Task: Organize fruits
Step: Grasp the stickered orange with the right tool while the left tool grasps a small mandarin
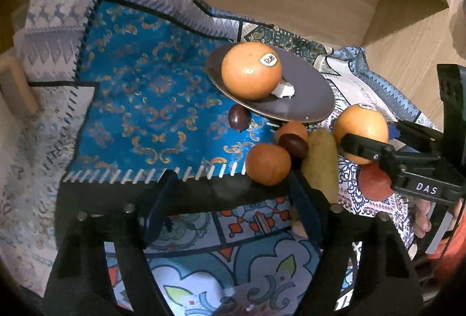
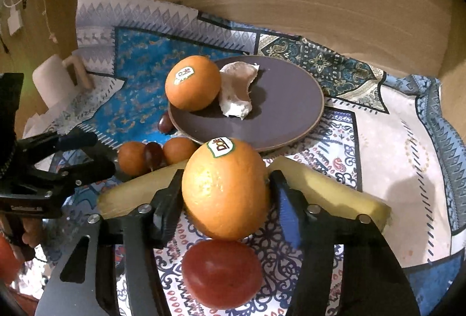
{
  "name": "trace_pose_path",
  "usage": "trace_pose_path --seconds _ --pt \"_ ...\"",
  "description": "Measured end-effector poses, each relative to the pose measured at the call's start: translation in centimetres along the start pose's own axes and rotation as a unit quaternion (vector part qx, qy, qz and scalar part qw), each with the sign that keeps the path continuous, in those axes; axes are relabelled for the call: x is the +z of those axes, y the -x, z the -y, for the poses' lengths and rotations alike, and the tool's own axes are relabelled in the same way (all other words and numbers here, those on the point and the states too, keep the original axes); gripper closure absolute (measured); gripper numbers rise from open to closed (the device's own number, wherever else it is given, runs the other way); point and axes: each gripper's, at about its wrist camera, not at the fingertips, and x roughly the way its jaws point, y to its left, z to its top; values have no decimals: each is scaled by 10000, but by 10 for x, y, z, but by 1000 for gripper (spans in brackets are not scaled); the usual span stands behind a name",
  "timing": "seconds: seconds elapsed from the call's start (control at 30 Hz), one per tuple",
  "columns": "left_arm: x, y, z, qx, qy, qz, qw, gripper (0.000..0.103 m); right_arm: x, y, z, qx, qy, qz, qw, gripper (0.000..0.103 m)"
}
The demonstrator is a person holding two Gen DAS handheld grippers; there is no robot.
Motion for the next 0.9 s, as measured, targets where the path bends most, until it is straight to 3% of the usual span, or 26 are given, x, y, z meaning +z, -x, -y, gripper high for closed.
trace_pose_path --seconds 0.47,0.6,0.9 --pt "12 -24 19 -222 -231 -176 9993 50 -3 7 0 218 -21 146 9997 51" --pt "13 -25 21 -398 -280 -214 9986 65 -2 11 4 221 -70 211 9995 51" --pt "14 -12 26 -131 -452 -19 9989 66 5 23 13 209 -160 428 9987 51"
